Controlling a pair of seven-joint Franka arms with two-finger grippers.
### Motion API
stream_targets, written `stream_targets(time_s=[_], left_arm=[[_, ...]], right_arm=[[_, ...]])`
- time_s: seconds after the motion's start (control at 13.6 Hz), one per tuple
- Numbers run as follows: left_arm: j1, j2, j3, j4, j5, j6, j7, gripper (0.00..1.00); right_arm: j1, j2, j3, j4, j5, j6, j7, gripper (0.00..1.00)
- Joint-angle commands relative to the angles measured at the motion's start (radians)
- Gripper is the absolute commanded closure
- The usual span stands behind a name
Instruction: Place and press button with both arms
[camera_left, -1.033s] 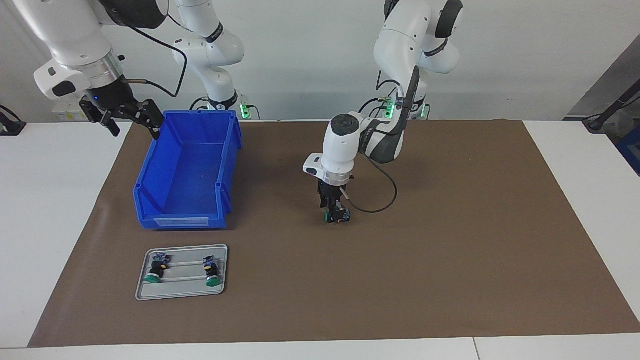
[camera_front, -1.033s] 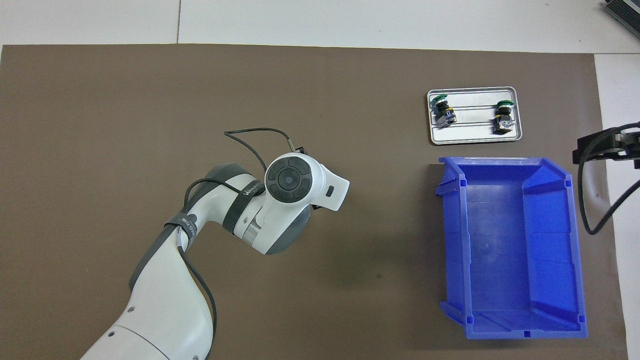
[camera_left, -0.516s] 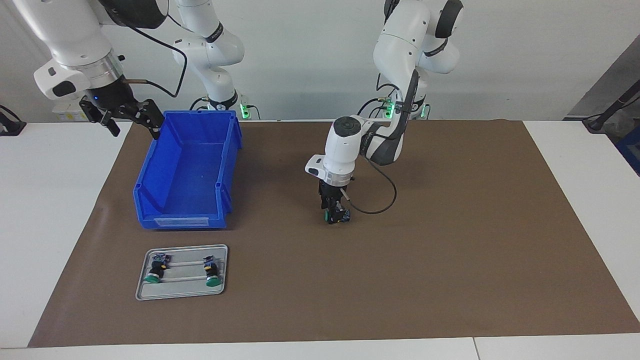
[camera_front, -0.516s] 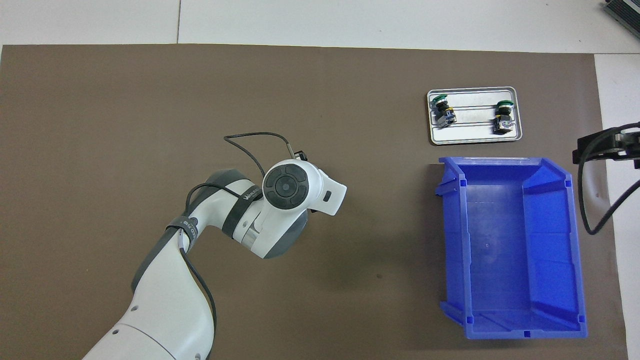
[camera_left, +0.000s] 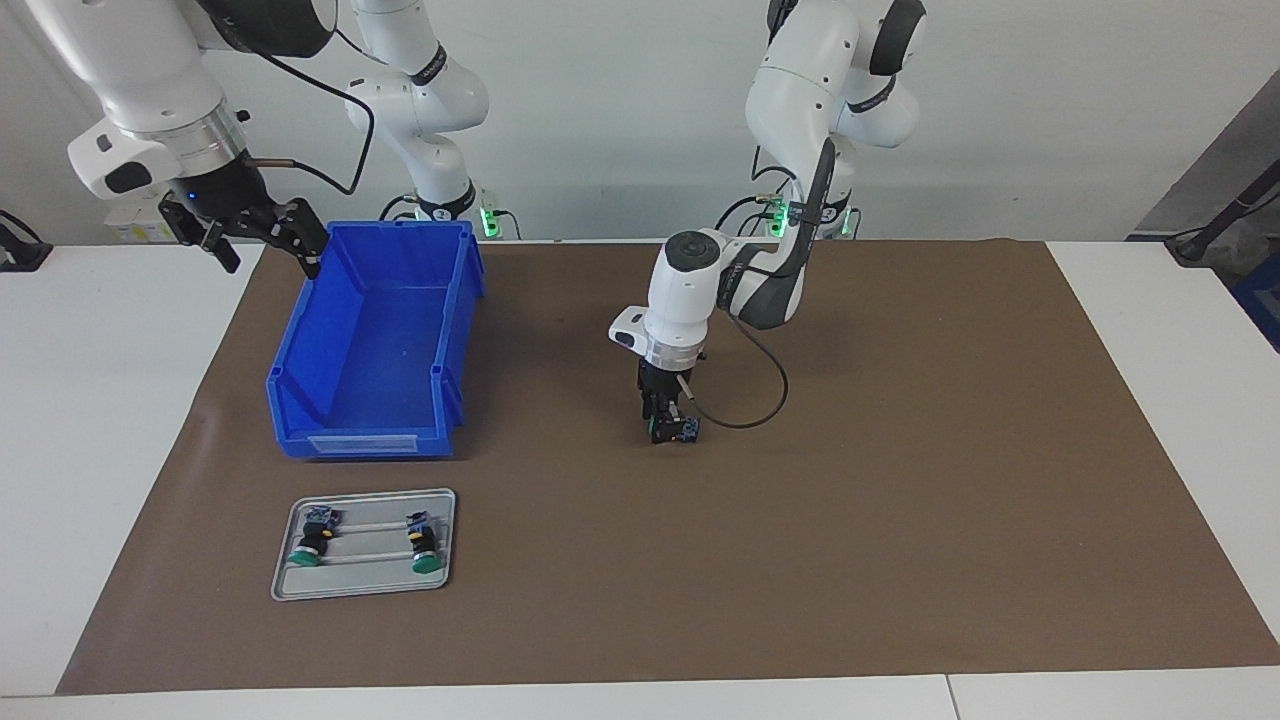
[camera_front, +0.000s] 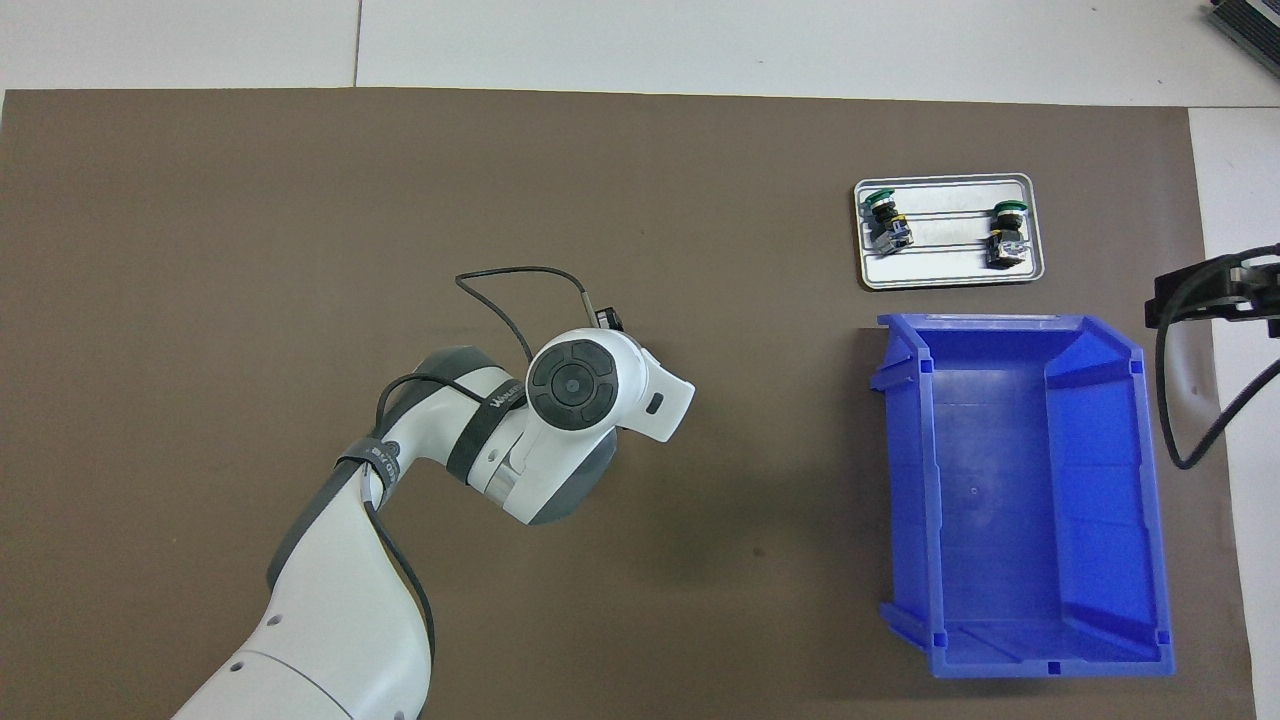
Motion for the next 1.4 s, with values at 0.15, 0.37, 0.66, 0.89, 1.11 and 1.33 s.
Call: stream_targets(time_s=[0.15,0.37,0.66,0.89,1.11,1.33], left_arm=[[-0.001,-0.011,0.022,-0.026,0.036,0.021,0.036,0.82],[0.008,-0.009,0.030,-0.006,0.043,0.022,0.035,0.84],[0.078,-0.014,0.047,0.037,0.041,0.020,0.039,0.83],[0.152,-0.060,0.037,0.037,0.040,-0.004,0.067,0.83],[0.221,-0.103,0.020,0.031,-0.001,-0.058,0.142,0.83],[0.272,-0.135,0.020,0.034,-0.197,-0.125,0.307,0.83]], right_arm=[[-0.003,-0.016,0.005,-0.014,0.006,-0.007,0.005,0.00],[-0.003,-0.016,0.005,-0.016,0.006,-0.006,0.005,0.00],[-0.003,-0.016,0.005,-0.016,0.006,-0.007,0.005,0.00],[-0.003,-0.016,0.005,-0.016,0.006,-0.007,0.005,0.00],[-0.003,-0.016,0.005,-0.016,0.006,-0.006,0.005,0.00],[-0.003,-0.016,0.005,-0.014,0.006,-0.007,0.005,0.00]])
